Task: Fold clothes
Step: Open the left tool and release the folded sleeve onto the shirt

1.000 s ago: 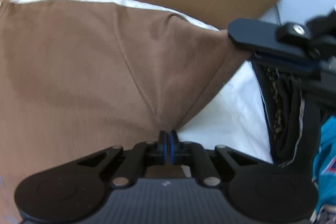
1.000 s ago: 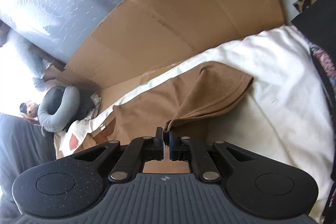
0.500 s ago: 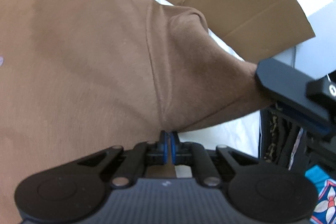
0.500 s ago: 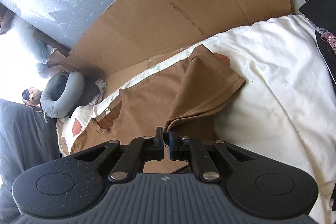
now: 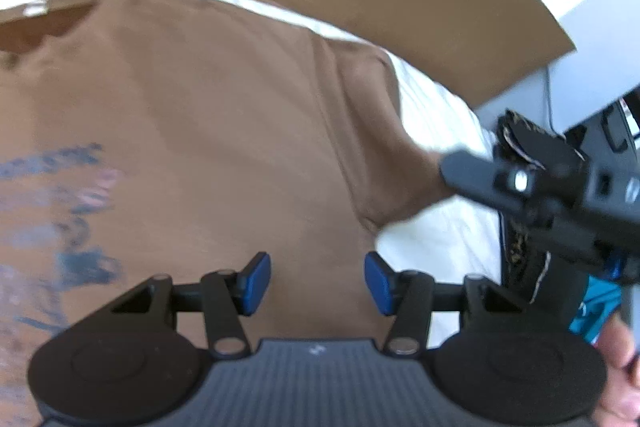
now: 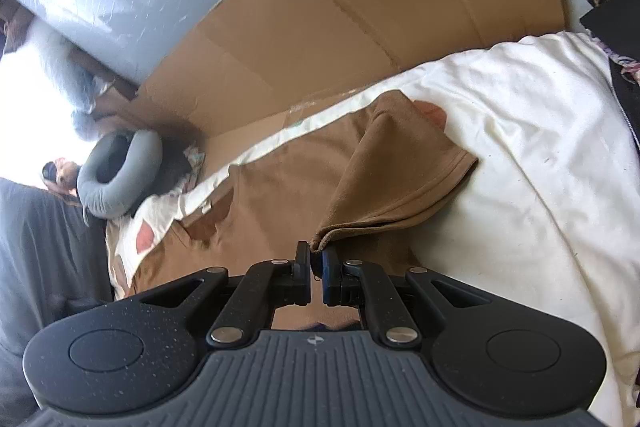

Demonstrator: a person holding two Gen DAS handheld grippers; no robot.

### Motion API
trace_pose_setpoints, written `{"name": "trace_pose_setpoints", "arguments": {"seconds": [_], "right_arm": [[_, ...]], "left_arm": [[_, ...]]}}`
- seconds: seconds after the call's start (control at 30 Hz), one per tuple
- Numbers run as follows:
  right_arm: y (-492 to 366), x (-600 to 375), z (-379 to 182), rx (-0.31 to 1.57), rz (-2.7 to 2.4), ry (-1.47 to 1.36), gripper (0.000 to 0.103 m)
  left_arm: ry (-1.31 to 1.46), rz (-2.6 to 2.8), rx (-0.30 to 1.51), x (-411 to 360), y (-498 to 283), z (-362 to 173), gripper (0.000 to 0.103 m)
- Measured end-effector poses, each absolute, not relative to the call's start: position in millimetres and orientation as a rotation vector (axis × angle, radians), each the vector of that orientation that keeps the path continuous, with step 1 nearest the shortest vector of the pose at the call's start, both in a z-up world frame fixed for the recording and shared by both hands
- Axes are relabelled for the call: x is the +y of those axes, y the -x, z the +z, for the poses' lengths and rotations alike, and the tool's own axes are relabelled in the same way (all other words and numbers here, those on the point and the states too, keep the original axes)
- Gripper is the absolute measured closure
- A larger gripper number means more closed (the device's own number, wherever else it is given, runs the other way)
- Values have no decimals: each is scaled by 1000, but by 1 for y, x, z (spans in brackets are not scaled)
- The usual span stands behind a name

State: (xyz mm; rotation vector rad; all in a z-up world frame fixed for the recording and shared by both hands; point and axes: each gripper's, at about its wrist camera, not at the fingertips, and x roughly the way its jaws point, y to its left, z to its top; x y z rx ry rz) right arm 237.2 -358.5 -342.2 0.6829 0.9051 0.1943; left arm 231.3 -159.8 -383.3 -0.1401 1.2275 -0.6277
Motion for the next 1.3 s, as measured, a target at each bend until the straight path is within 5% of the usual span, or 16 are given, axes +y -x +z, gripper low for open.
{"name": "trace_pose_setpoints", "arguments": {"seconds": [0.37, 0.43, 0.5, 0.53, 0.83, 1.3], "right_arm": [[-236, -312, -353, 1003, 289, -530, 96], [-234, -303, -351, 1022, 307, -488, 85], [-229, -299, -348, 1023, 312, -472, 59], [-227, -300, -347, 1018, 317, -476, 58], [-203, -335, -334, 999, 250, -504, 57], [-145, -404, -371, 1037, 51, -534, 53]], "left_arm": [[96, -550, 1197, -122, -256, -359, 48], [93, -547, 1193, -122, -257, -355, 48], [91, -548, 1192, -124, -258, -351, 47], [90, -552, 1192, -124, -258, -349, 47], [23, -593, 1182, -149, -252, -339, 27], [-249, -782, 1203, -218, -228, -352, 20]]}}
